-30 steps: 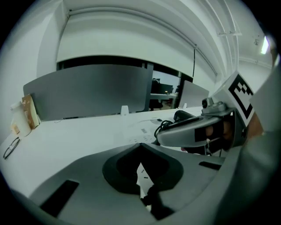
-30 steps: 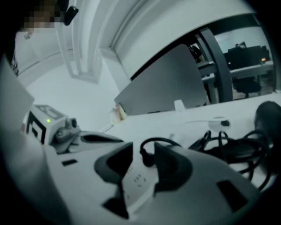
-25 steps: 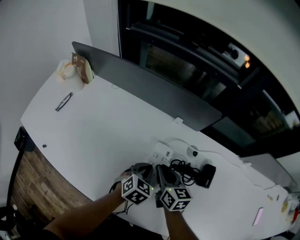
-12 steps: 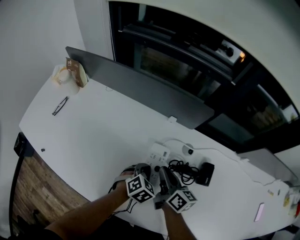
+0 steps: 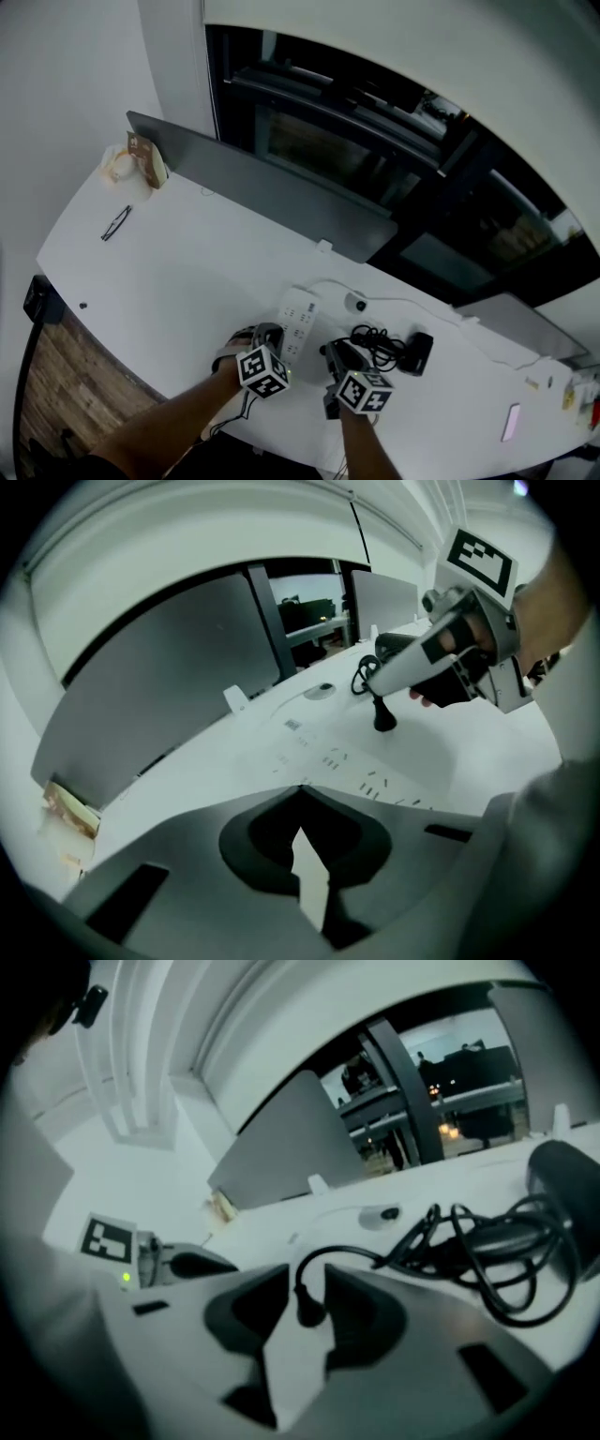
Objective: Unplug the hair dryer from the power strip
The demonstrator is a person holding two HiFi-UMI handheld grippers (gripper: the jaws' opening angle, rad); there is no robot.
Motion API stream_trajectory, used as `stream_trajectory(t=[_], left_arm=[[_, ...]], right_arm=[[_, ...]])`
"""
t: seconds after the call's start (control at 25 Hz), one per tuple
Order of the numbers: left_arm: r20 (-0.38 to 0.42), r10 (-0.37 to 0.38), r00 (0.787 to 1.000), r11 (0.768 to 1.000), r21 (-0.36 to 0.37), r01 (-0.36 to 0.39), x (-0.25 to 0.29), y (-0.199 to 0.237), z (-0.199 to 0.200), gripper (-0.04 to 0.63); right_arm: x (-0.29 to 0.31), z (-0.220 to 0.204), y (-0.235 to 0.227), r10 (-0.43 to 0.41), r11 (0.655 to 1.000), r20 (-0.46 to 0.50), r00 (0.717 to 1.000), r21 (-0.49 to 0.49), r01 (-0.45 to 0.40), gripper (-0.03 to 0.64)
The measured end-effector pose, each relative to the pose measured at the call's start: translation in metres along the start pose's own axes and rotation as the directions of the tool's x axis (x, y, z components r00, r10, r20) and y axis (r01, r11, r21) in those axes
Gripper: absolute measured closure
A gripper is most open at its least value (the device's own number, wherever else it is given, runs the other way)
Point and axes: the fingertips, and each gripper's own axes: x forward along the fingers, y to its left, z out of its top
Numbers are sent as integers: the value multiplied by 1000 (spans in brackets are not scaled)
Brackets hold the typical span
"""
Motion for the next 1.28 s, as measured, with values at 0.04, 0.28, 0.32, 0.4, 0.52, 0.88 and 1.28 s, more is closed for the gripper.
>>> stream_trajectory(t=[0.04, 0.28, 0.32, 0.4, 0.52, 0.88, 1.28], left_arm=[[47, 32, 998, 999, -30, -31, -11, 7, 4, 572], [478, 143, 867, 919, -388, 63, -139, 38, 55, 572], [527, 167, 833, 899, -429, 91, -162, 42, 58, 572], [579, 227, 783, 864, -491, 113, -203, 47, 62, 572], [586, 332, 739, 842, -538, 48, -252, 54, 67, 572], [676, 311, 668, 890, -454, 46, -289, 29, 105, 572], [697, 262, 668, 907, -414, 76, -289, 21, 115, 572]], right_arm=[[-6, -8, 0, -4, 1000, -35, 999, -7, 4, 486], [-89, 3, 35, 28, 978, 53, 998, -209, -16, 448], [-107, 13, 48, 41, 966, 103, 994, -256, -14, 448], [-140, 34, 70, 51, 933, 204, 978, -359, 26, 479], [-179, 60, 92, 63, 899, 334, 941, -428, 91, 552], [-203, 81, 114, 95, 873, 421, 902, -471, 127, 583], [-204, 83, 128, 109, 857, 431, 896, -497, 135, 583]])
